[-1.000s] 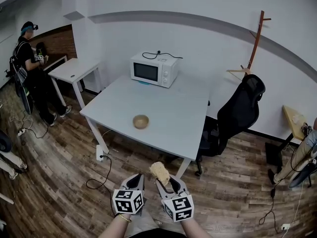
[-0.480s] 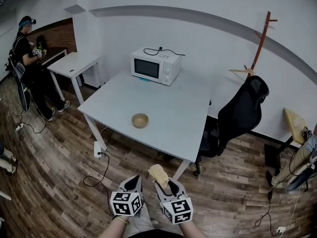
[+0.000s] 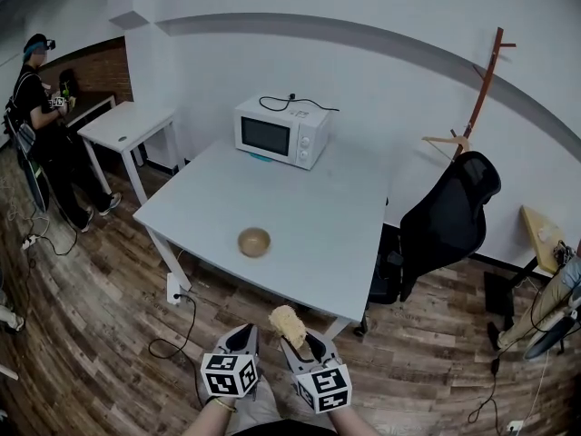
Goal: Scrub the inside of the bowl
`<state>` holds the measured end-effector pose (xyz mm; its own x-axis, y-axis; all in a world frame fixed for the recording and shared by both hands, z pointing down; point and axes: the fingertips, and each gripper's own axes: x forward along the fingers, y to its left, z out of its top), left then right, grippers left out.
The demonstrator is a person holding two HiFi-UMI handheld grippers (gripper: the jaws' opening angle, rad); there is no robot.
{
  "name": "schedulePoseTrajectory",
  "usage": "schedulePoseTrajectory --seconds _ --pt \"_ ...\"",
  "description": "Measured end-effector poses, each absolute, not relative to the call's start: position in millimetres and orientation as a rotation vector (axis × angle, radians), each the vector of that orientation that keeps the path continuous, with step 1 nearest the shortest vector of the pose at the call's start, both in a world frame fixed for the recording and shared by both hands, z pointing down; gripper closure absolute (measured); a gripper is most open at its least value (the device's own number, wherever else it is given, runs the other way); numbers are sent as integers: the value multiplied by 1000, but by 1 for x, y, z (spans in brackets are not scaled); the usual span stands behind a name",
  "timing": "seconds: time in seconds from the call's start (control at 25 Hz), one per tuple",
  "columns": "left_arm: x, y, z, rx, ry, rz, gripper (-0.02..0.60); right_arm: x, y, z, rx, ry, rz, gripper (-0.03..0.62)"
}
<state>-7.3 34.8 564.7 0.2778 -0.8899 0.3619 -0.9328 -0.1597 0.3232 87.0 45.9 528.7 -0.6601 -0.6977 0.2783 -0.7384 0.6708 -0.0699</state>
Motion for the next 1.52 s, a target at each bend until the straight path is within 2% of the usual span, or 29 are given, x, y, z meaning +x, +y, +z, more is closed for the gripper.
schedulePoseTrajectory --seconds 0.84,1.52 --pt "-91 -131 561 2096 -1556 183 561 -3 -114 522 1160 -2621 291 418" --pt "-134 -254 580 2178 -1437 261 561 -46 -230 535 1253 -2549 317 418"
